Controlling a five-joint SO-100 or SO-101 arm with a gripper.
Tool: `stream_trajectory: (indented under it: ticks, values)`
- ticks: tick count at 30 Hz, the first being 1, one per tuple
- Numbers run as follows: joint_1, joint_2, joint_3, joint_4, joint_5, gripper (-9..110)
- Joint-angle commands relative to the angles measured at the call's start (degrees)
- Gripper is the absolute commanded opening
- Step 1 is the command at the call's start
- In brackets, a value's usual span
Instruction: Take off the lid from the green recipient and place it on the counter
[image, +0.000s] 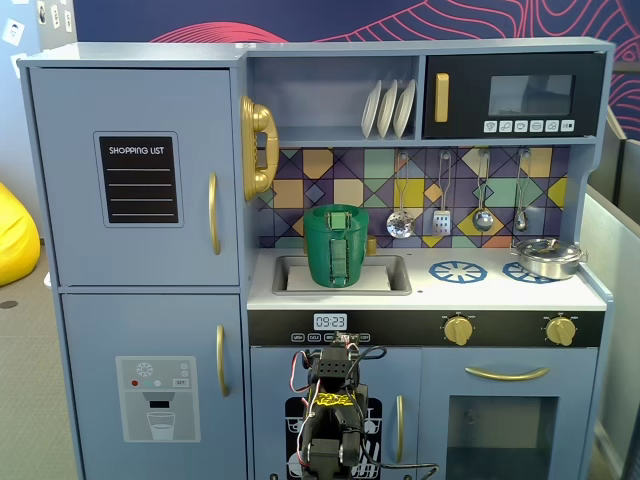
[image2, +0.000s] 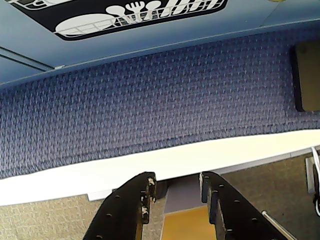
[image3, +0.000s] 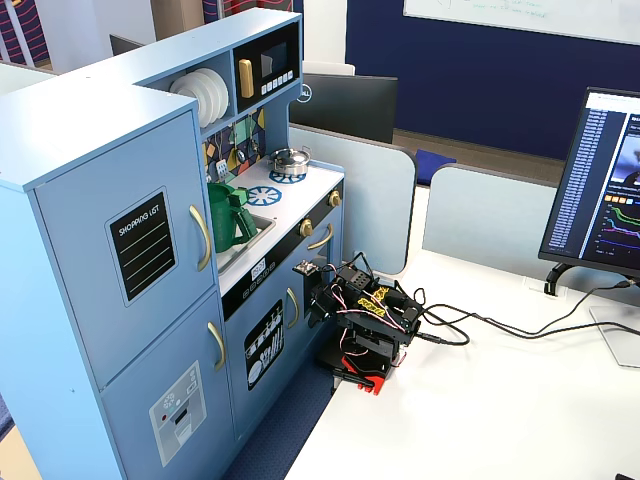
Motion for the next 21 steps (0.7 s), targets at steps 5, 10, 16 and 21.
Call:
stream_trajectory:
  ticks: [5,10,16,21]
  values:
    - [1.67,-0.35,1.05,9.84,0.7,0]
    - [1.76,-0.35,1.05,9.84,0.7,0]
    - [2.64,-0.35,0.97,7.38,3.08,0]
    - [8.26,-4.04,-5.63,-17.75,-1.32,0]
